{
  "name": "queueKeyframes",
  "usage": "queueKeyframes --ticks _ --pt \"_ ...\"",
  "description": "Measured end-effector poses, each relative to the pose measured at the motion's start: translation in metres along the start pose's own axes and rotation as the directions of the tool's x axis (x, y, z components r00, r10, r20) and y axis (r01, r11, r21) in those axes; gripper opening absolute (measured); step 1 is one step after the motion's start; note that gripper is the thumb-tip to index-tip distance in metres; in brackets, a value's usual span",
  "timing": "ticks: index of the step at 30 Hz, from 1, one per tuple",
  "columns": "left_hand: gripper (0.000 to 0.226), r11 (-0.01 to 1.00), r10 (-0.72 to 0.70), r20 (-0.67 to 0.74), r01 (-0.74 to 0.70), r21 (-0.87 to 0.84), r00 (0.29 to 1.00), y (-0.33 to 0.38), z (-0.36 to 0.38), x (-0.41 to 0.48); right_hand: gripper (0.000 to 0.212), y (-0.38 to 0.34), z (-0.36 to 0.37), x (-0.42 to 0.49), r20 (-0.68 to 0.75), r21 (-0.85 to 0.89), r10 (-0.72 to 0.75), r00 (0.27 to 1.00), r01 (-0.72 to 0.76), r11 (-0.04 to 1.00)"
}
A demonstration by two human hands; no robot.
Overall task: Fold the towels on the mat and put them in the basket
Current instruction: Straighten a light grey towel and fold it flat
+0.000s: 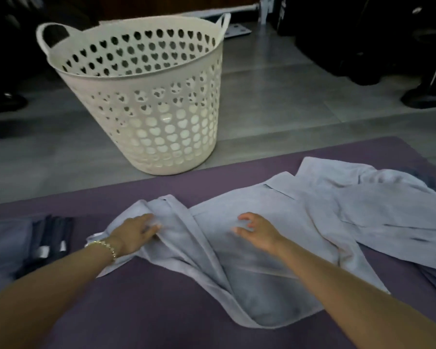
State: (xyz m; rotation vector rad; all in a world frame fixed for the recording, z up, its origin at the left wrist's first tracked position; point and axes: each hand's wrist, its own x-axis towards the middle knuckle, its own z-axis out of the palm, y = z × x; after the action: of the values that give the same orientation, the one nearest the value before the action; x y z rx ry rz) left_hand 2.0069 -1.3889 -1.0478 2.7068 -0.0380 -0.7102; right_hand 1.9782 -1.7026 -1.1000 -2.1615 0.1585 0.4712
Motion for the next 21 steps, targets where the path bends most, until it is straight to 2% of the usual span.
queueKeyframes --ticks 4,6,8,10,13,14,16,17,19,21 --pt "0.057 0.997 -0.052 0.021 0.053 -0.057 0.998 -0.032 -0.017 -0.025 0.054 -0.04 0.035 0.012 0.14 -0.065 0.069 0.988 -0.06 0.996" --pt "0.052 0.975 -0.088 0.002 0.087 -0.203 0.996 -0.04 -0.01 -0.03 0.057 -0.061 0.049 0.016 0.182 -0.075 0.087 0.979 -0.075 0.994" --pt "0.039 0.893 -0.149 0.001 0.135 -0.429 0.989 -0.048 0.003 -0.032 0.057 -0.078 0.064 0.019 0.204 -0.019 0.109 0.973 -0.107 0.994" --pt "0.024 0.794 -0.193 0.008 0.16 -0.586 0.981 -0.06 0.019 -0.03 0.057 -0.085 0.081 0.023 0.218 0.082 0.118 0.969 -0.139 0.987" --pt "0.043 0.744 -0.2 0.016 0.162 -0.648 0.98 -0.077 0.039 -0.032 0.07 -0.087 0.104 0.029 0.229 0.141 0.189 0.955 -0.225 0.964" --pt "0.047 0.732 -0.213 0.003 0.162 -0.661 0.977 -0.081 0.043 -0.034 0.062 -0.089 0.11 0.031 0.222 0.177 0.203 0.954 -0.244 0.953" --pt "0.049 0.682 -0.212 0.011 0.156 -0.714 0.977 -0.087 0.047 -0.036 0.02 -0.101 0.118 0.031 0.227 0.303 0.136 0.964 -0.203 0.931" --pt "0.049 0.621 -0.205 0.051 0.17 -0.765 0.977 -0.092 0.048 -0.034 0.004 -0.109 0.121 0.029 0.227 0.358 0.1 0.969 -0.178 0.916" --pt "0.049 0.494 -0.182 0.103 0.182 -0.85 0.978 -0.1 0.046 -0.032 0.011 -0.122 0.127 0.025 0.297 0.399 0.015 0.955 -0.138 0.906" --pt "0.053 0.462 -0.235 0.048 0.155 -0.873 0.971 -0.106 0.042 -0.029 0.016 -0.132 0.136 0.018 0.407 0.314 -0.037 0.913 -0.101 0.944"
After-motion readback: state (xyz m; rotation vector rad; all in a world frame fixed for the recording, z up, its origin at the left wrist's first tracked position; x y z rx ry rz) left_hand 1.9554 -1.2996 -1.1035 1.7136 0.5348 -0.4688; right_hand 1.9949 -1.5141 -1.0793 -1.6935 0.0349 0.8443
